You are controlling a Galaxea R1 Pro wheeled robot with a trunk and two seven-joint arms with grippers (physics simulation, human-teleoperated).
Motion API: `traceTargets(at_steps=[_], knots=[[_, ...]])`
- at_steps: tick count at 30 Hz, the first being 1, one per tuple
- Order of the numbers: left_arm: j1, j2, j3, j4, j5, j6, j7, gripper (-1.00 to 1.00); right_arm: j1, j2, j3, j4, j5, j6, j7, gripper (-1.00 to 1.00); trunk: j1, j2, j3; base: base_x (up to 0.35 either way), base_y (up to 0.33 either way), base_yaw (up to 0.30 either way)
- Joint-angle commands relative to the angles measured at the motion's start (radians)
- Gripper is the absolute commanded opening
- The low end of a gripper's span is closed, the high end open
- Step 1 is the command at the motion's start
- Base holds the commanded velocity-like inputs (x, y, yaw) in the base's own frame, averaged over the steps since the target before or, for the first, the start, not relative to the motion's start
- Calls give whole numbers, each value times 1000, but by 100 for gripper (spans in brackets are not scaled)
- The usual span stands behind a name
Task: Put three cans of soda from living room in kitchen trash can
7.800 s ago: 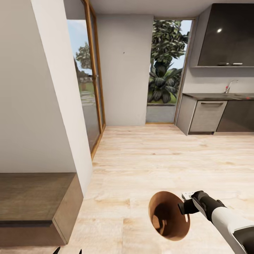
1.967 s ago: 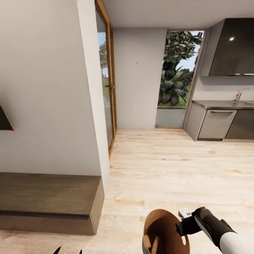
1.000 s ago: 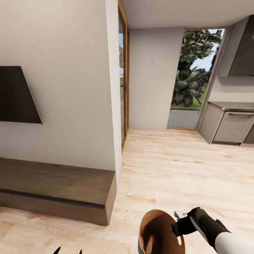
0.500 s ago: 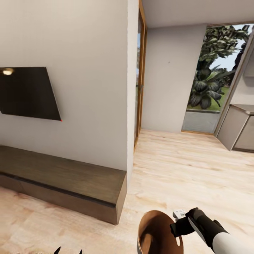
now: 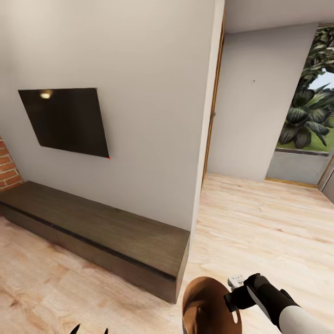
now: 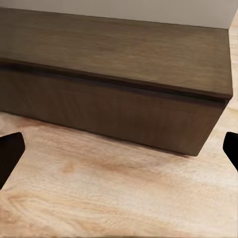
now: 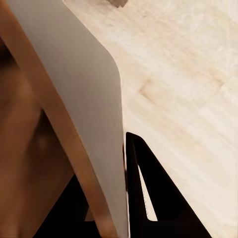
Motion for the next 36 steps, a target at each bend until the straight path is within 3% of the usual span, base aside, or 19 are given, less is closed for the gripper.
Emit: traceTargets(at_steps=[1, 25, 29, 32, 36], knots=[[0, 0, 0, 0, 0, 0, 0, 100, 0, 0, -3, 0, -19, 6, 7, -100, 0, 0, 0, 10, 282, 253], [0, 1, 6, 0, 3, 7, 1, 100, 0, 7, -3, 0, -19, 6, 7, -100, 0, 0, 0, 52, 291, 253], [-21, 3, 13, -7, 6, 80, 2, 100, 0, 8, -3, 4, -19, 5, 7, -100, 0, 0, 0, 176, 291, 253], [-62, 6, 16, -46, 7, 198, 4, 100, 0, 9, -3, 7, -19, 4, 7, -100, 0, 0, 0, 158, 286, 253], [-129, 7, 18, -165, 8, 421, 7, 100, 0, 14, -3, 9, -18, 3, 7, -100, 0, 0, 0, 127, 282, 253]])
